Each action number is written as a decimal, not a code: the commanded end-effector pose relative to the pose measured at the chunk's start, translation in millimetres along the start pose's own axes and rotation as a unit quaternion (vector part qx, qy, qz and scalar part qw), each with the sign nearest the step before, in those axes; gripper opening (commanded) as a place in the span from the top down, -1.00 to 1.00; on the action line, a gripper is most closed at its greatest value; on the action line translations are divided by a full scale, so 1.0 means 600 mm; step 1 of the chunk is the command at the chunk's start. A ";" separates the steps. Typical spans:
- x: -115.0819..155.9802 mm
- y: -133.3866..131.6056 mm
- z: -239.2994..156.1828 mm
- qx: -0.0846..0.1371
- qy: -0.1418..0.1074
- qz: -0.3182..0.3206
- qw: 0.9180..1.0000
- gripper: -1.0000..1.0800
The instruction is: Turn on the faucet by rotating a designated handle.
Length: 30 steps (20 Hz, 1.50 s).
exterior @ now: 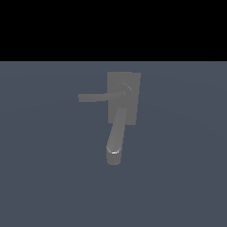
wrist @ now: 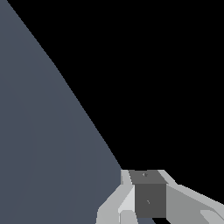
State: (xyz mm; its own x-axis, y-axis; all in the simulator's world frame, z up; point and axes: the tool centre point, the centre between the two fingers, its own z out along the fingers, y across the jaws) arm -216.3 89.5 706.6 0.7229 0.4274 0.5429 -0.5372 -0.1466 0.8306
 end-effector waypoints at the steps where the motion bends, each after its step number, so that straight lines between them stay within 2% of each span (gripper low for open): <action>1: 0.027 -0.007 -0.030 -0.042 0.036 -0.016 0.998 1.00; 4: 0.058 -0.025 -0.066 -0.089 0.078 -0.040 0.992 1.00; 8: 0.095 -0.063 -0.114 -0.145 0.134 -0.077 0.977 1.00; 12: 0.127 -0.118 -0.157 -0.194 0.188 -0.121 0.955 1.00; 16: 0.151 -0.188 -0.193 -0.234 0.239 -0.172 0.927 1.00; 19: 0.163 -0.244 -0.213 -0.256 0.272 -0.210 0.903 1.00; 23: 0.169 -0.312 -0.228 -0.276 0.306 -0.254 0.875 1.00; 27: 0.169 -0.367 -0.234 -0.287 0.329 -0.289 0.852 1.00; 30: 0.167 -0.399 -0.236 -0.291 0.341 -0.308 0.839 1.00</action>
State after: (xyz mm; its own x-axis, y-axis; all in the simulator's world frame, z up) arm -81.6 291.9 553.7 0.6365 0.7092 -0.3031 -0.4260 0.6508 0.6284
